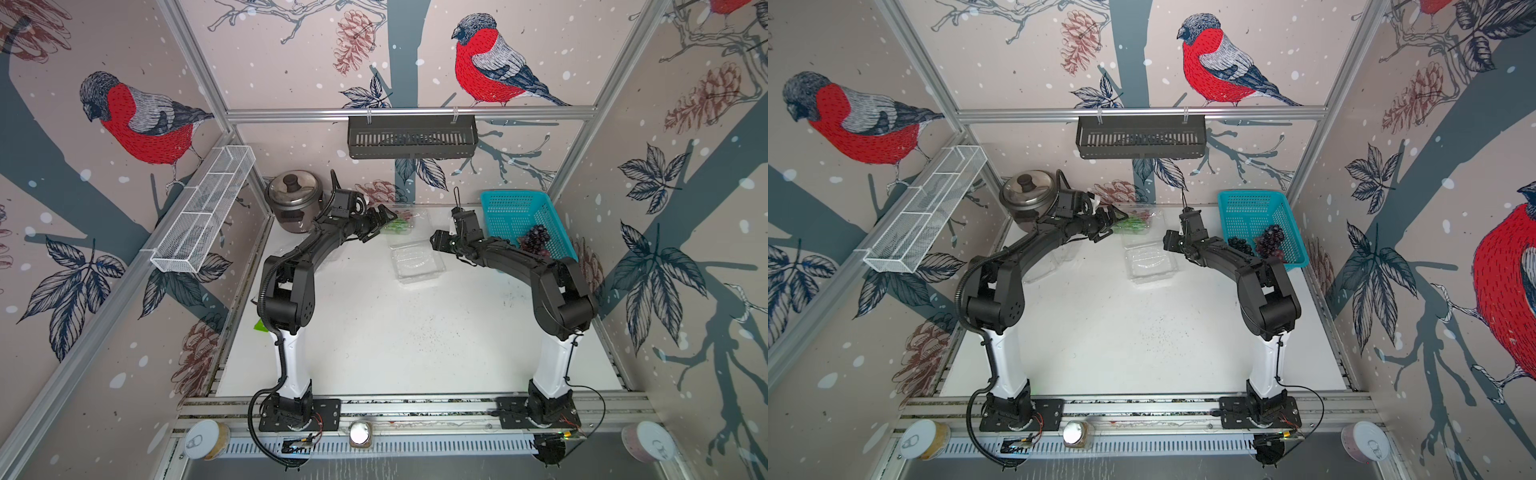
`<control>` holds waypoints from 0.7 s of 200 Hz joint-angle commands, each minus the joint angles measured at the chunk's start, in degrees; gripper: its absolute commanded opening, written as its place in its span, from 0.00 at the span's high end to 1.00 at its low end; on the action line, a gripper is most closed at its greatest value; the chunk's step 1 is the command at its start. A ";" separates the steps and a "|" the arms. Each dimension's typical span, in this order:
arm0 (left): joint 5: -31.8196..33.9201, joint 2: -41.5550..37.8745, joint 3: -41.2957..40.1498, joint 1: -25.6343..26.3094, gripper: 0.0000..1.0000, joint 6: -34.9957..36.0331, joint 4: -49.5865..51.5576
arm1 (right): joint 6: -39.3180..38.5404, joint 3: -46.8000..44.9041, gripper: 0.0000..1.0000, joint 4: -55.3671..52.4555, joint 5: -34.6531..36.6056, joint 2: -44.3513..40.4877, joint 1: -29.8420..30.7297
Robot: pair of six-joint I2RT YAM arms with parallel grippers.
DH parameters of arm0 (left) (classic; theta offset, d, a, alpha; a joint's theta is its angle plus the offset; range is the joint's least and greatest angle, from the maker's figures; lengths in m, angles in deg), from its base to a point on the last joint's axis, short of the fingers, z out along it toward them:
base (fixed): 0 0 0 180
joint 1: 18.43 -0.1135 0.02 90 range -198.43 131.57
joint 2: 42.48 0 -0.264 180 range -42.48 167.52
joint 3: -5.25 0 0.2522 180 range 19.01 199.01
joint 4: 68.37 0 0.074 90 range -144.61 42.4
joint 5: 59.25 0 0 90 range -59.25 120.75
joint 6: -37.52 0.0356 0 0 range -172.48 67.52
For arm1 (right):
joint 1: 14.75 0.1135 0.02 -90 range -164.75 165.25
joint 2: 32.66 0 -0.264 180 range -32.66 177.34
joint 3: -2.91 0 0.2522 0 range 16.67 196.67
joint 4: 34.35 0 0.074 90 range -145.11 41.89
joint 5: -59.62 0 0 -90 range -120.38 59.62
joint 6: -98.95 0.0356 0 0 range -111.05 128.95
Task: Pack grapes into containers
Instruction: Move the packing box to the center of the board.
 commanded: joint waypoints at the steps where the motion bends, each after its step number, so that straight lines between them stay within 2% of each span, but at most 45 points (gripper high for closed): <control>1: 0.83 -3.21 -0.90 1.18 0.03 1.93 -1.93 | -0.17 -0.53 0.20 -1.06 -0.40 -2.93 -0.61; 25: 1.57 -5.48 -0.13 3.95 0.03 3.39 -1.80 | -0.69 -1.72 0.00 -2.65 0.28 -7.20 -1.99; 67: 3.46 -6.02 2.44 10.52 0.03 3.95 -4.24 | -1.59 -2.94 0.00 -8.41 1.61 -14.47 -7.26; 97: 4.03 -3.36 5.24 15.05 0.03 4.53 -6.72 | -2.10 -4.43 0.00 -10.44 2.57 -18.90 -14.45; 140: 6.93 6.14 23.39 21.53 0.03 11.77 4.47 | -1.53 -5.44 0.00 -11.93 3.62 -18.72 -27.42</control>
